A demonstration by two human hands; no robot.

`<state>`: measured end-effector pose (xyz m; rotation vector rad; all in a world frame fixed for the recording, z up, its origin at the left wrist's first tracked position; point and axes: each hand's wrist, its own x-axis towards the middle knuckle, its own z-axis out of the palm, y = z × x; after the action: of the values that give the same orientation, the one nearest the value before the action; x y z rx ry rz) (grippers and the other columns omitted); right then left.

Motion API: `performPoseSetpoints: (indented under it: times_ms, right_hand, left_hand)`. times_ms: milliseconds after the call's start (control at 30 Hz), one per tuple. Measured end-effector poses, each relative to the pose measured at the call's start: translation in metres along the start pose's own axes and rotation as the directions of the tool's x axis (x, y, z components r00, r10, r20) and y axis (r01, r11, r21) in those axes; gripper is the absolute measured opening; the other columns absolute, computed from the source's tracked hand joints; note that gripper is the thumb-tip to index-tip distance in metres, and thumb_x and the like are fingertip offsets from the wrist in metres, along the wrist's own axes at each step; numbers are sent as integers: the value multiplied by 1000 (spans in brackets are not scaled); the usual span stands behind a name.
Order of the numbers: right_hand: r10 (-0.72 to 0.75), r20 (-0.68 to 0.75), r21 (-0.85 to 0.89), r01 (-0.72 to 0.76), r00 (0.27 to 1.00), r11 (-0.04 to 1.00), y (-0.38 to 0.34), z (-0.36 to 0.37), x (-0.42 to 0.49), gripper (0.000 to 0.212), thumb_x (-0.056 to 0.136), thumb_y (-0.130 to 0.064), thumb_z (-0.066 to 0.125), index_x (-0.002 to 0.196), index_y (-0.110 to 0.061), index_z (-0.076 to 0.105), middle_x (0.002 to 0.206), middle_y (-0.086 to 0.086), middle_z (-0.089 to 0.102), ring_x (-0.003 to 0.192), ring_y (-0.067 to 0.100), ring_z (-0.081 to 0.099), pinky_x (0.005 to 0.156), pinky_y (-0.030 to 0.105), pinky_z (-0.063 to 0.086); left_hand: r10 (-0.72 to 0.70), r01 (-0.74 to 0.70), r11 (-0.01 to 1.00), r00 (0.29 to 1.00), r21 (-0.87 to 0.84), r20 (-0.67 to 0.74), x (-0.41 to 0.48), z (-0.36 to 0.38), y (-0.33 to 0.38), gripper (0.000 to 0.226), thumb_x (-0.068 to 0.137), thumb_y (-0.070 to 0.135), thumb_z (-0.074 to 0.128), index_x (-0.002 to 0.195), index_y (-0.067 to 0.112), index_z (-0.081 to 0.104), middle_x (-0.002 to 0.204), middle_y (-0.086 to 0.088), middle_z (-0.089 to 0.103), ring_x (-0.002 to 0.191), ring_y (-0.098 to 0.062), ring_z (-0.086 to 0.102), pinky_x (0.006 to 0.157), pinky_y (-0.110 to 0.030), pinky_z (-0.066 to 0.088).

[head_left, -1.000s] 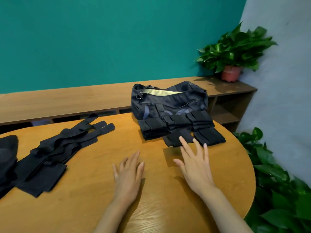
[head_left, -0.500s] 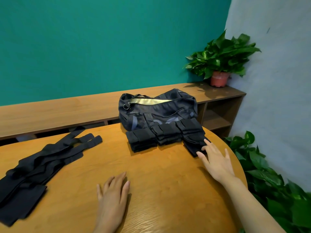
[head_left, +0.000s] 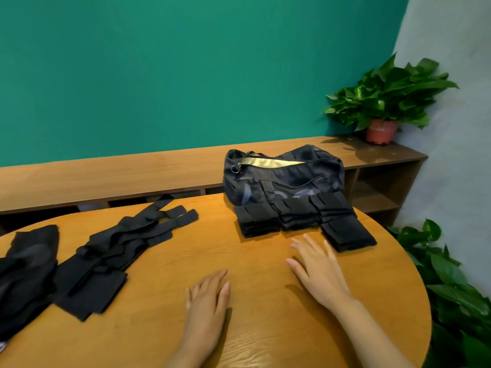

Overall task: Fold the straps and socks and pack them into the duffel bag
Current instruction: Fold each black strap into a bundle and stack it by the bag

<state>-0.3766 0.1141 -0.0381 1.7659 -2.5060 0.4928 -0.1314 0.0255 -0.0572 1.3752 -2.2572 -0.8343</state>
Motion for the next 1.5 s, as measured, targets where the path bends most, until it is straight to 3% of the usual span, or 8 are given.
performPoseSetpoints:
  times_ms: [333,500,600,800,933,1067,1200,1500]
  right_hand:
    - [-237,175,142,214,956,966,-142,51,26,77,85,-70,5,144,-34,39,151,-17,37,147,4,14,122,38,0]
    - [-402,236,211,357,885,910,-215,74,36,81,82,-69,1,141,-32,42,150,-16,41,147,6,16,121,40,4]
    - [-440,236,263,379,866,887,-238,82,38,52,101,-54,19,142,-31,41,151,-16,39,147,6,16,120,39,5]
    - [-337,184,326,266,923,907,-246,95,42,45,103,-41,39,147,-31,34,152,-14,35,146,9,18,120,36,14]
    - [-305,209,280,242,929,929,-242,96,42,50,102,-40,43,150,-35,28,154,-15,30,143,12,19,118,37,17]
    - [-304,262,189,260,916,947,-226,93,35,47,104,-43,34,150,-42,25,155,-19,25,141,15,18,119,44,13]
    - [-286,280,134,258,916,957,-209,88,27,47,104,-47,30,150,-43,26,156,-21,23,146,17,14,120,47,3]
    - [-210,278,128,181,937,975,-184,82,13,44,106,-38,26,150,-40,27,159,-21,17,149,14,5,118,46,-7]
  left_hand:
    - [-41,73,980,984,184,-171,-12,-80,-74,42,101,51,30,141,43,37,147,20,35,139,-7,24,120,-46,-1]
    - [-183,288,873,941,393,-284,-5,-102,-117,52,101,51,28,150,33,28,161,1,17,150,-22,3,115,-53,-13]
    - [-146,247,880,954,405,-263,-8,-103,-125,51,103,47,24,151,29,27,156,3,31,148,-13,16,115,-51,-17]
    - [123,-134,990,973,-43,-194,-13,-97,-121,38,104,33,34,141,34,43,118,20,63,115,13,49,121,-30,-4]
    - [115,-66,988,916,138,-385,-7,-101,-138,34,101,28,47,134,28,55,139,12,51,135,-5,37,121,-34,-3]
    - [29,32,963,974,267,-224,-1,-103,-151,47,103,43,33,149,35,33,155,17,27,146,-5,14,117,-38,-18]
    - [58,-12,972,980,236,-189,-4,-100,-150,52,98,52,27,147,37,36,150,23,33,143,-2,22,118,-40,-16]
    - [25,24,975,975,220,-219,-6,-103,-145,42,99,37,50,140,37,45,143,18,47,142,-6,26,116,-47,-18]
